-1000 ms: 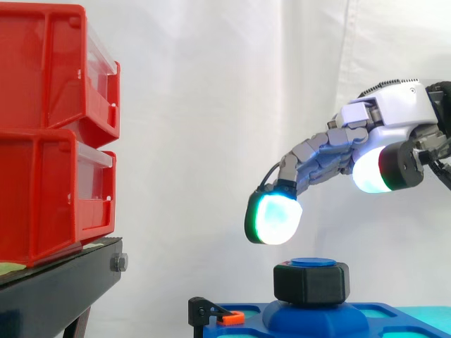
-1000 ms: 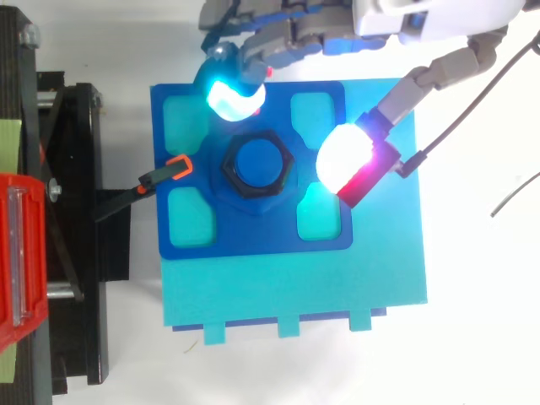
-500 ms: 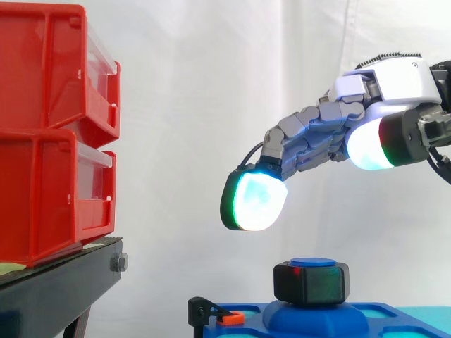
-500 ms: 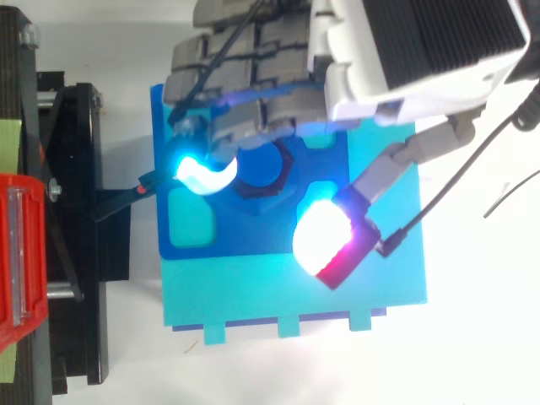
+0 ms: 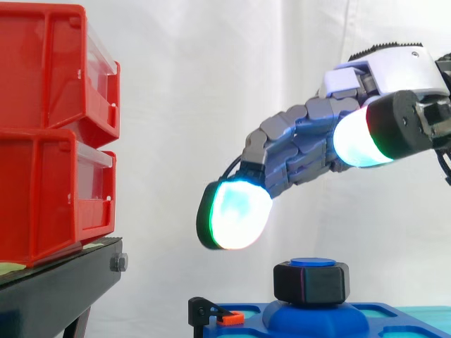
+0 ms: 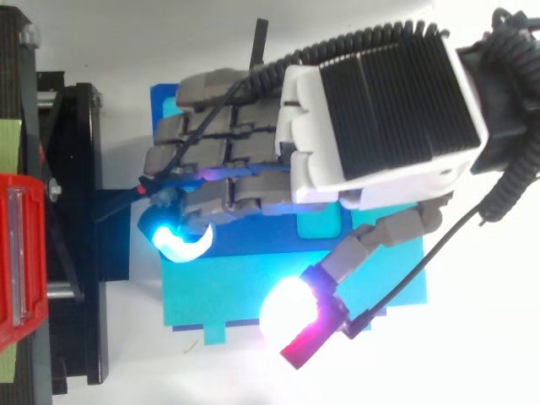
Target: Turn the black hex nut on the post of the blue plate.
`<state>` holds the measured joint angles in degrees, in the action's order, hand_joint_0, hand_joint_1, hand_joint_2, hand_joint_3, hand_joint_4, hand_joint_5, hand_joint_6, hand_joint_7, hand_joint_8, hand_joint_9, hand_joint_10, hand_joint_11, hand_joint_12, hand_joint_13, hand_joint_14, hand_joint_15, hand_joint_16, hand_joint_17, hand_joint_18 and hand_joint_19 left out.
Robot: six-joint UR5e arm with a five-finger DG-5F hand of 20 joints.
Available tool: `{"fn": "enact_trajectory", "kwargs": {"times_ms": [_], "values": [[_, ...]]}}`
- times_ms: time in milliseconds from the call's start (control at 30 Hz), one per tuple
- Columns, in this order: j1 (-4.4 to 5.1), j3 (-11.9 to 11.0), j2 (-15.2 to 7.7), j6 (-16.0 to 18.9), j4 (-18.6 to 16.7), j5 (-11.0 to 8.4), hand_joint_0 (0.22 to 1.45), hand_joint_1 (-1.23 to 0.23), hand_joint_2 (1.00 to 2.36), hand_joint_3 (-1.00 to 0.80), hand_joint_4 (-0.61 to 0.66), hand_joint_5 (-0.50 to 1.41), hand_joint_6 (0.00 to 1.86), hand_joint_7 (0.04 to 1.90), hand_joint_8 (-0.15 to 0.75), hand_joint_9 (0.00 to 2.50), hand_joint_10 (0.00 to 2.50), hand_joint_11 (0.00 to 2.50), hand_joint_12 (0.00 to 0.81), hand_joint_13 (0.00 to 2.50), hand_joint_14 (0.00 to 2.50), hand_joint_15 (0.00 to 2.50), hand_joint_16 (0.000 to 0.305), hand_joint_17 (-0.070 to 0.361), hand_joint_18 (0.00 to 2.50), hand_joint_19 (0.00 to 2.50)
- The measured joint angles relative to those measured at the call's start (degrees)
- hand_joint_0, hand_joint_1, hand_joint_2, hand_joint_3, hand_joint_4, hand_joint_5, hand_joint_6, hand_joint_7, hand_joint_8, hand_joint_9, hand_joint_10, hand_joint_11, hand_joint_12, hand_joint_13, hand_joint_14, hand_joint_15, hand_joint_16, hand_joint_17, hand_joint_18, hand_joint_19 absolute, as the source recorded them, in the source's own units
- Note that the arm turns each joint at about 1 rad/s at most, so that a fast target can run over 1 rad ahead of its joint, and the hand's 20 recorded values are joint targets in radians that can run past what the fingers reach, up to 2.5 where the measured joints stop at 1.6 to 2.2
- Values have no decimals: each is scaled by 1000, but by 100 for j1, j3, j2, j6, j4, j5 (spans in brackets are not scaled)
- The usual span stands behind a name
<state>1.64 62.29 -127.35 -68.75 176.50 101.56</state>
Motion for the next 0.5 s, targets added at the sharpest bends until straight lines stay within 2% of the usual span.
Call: {"fn": "enact_trajectory", "kwargs": {"times_ms": [233, 500], "values": [[90, 58, -5, 16, -70, -210, 482, -374, 1000, -500, 143, -206, 502, 731, 258, 341, 0, 0, 370, 304, 1, 54, 55, 124, 229, 160], [71, 63, -66, -23, -68, -245, 482, -373, 1000, -500, 143, -206, 502, 732, 259, 341, 0, 0, 371, 306, 2, 54, 55, 123, 231, 159]]}}
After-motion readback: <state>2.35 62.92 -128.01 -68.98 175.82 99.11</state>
